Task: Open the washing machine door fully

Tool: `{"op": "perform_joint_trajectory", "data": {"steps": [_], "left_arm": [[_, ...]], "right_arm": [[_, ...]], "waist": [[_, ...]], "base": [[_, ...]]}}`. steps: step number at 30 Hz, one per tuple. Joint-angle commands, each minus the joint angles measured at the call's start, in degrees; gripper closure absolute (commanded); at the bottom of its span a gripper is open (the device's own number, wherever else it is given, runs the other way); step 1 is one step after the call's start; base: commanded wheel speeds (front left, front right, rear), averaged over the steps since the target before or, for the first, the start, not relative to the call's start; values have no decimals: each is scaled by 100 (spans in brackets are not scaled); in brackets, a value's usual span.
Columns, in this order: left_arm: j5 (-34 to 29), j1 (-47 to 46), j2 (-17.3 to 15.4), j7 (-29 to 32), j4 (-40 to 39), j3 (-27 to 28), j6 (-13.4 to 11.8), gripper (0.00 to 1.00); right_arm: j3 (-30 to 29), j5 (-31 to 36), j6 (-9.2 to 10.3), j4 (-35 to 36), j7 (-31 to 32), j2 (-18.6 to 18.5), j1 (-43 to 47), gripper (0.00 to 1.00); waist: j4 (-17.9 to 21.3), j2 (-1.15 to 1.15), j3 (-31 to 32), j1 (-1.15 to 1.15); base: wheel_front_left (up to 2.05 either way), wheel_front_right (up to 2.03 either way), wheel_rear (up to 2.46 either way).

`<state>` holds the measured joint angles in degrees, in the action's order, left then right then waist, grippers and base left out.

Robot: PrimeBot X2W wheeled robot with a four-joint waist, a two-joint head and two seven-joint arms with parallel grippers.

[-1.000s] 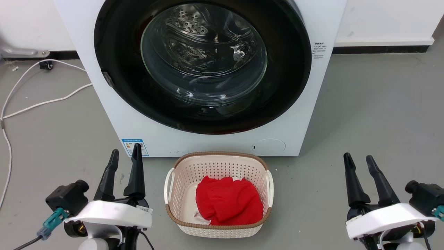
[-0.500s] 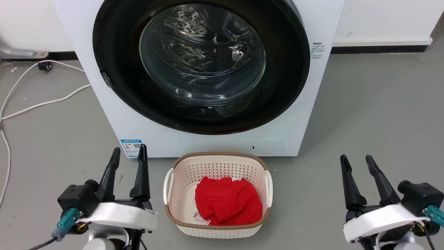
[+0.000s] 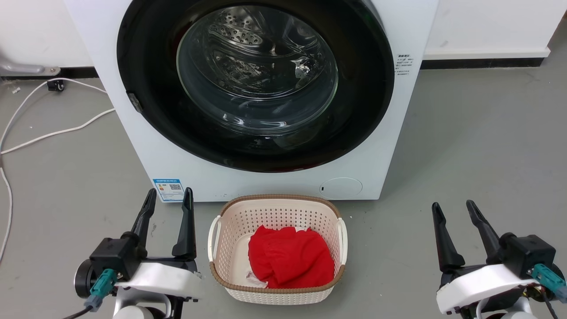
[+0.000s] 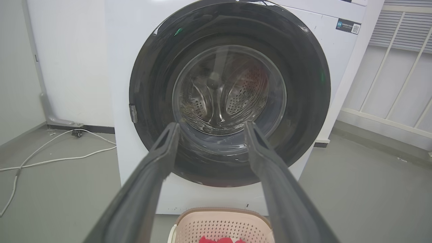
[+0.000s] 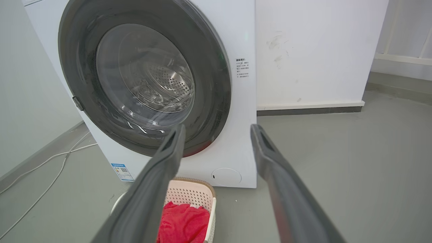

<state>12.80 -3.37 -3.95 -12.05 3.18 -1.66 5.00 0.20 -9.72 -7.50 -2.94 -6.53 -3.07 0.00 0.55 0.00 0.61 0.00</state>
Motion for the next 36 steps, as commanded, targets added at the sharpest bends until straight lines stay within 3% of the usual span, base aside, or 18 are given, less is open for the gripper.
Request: {"op": "perform_joint_trajectory", "data": {"steps": [1, 24, 33, 34, 36], "left_arm": [[-110, 55, -35, -47, -29, -16, -14, 0], [-1008, 175, 16, -303, -16, 6, -105, 0], [-959, 186, 56, -315, 52, 98, -48, 0], [-954, 188, 60, -315, 58, 107, -41, 0], [-955, 189, 65, -315, 65, 115, -35, 0]], "right_arm": [[5, 118, 2, 56, -34, 18, -5, 0], [43, 992, 2, 171, -140, 29, 67, 0], [22, 713, 3, 56, -146, 30, 56, 0], [20, 677, 3, 40, -157, 30, 51, 49], [32, 592, 2, 19, -183, 30, 37, 100]], "waist": [[0, 0, 2, 0], [-33, 0, 25, 0], [-29, 0, 32, 0], [-28, 0, 34, 0], [-27, 0, 35, 0]], "base": [[0, 0, 0], [0, 0, 0], [0, 0, 0], [0, 0, 0], [0, 0, 0]]}}
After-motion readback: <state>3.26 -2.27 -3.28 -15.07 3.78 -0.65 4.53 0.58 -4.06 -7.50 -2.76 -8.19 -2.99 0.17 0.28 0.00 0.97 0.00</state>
